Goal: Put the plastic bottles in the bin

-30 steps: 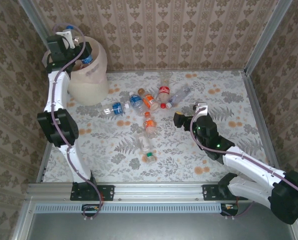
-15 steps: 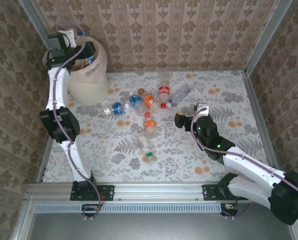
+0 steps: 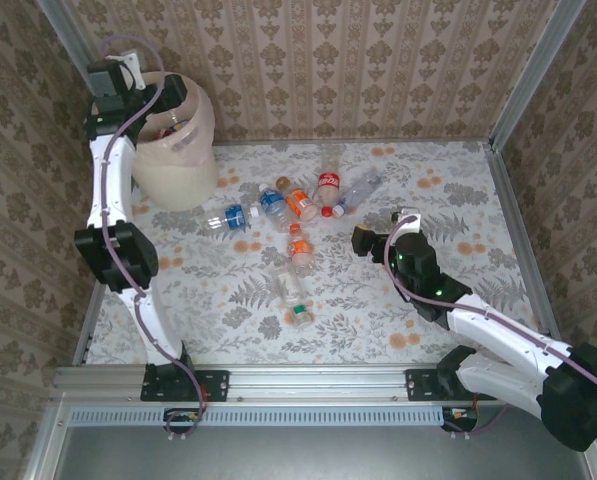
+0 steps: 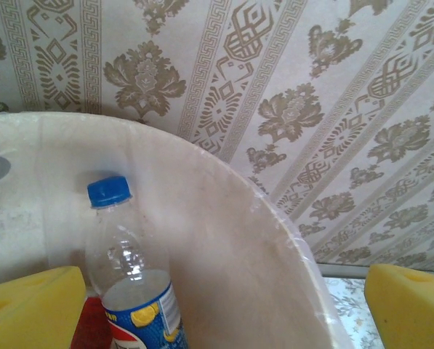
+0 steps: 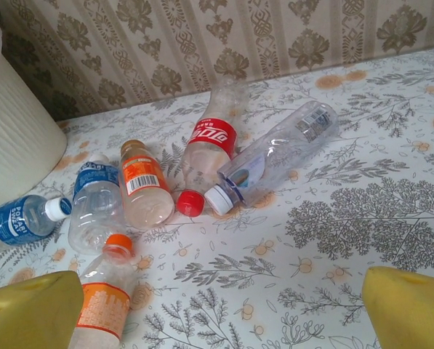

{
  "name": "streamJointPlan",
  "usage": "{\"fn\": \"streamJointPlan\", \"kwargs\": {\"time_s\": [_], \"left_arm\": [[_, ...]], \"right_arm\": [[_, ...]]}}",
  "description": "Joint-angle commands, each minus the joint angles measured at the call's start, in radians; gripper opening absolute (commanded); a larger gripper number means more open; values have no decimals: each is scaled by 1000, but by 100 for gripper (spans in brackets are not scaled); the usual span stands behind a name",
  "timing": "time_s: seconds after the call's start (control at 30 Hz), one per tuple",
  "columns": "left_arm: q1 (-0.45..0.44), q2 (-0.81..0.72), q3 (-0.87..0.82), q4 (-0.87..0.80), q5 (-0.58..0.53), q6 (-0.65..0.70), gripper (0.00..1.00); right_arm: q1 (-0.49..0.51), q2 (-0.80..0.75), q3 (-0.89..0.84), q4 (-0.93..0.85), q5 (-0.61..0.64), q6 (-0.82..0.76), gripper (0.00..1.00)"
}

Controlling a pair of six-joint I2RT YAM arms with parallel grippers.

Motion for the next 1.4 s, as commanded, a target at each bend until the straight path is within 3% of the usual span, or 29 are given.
{"fn": "streamJointPlan", "kwargs": {"time_s": [0.0, 0.43, 0.83, 1.07, 1.37], "left_arm": [[-26, -83, -53, 19, -31, -48, 100], [-157, -324, -355, 56, -228, -212, 100], [-456, -625, -795, 133, -534, -347, 100], [-619, -668, -929, -19, -619, -483, 100], [-849, -636, -1005, -243, -648, -535, 100]], "right_arm": [[-8, -17, -19, 6, 17, 21, 100], [-25, -3, -62, 62, -12, 18, 100], [-47, 10, -104, 127, -20, 52, 100], [-68, 10, -133, 151, -25, 83, 100], [-83, 32, -144, 156, -36, 82, 100]]}}
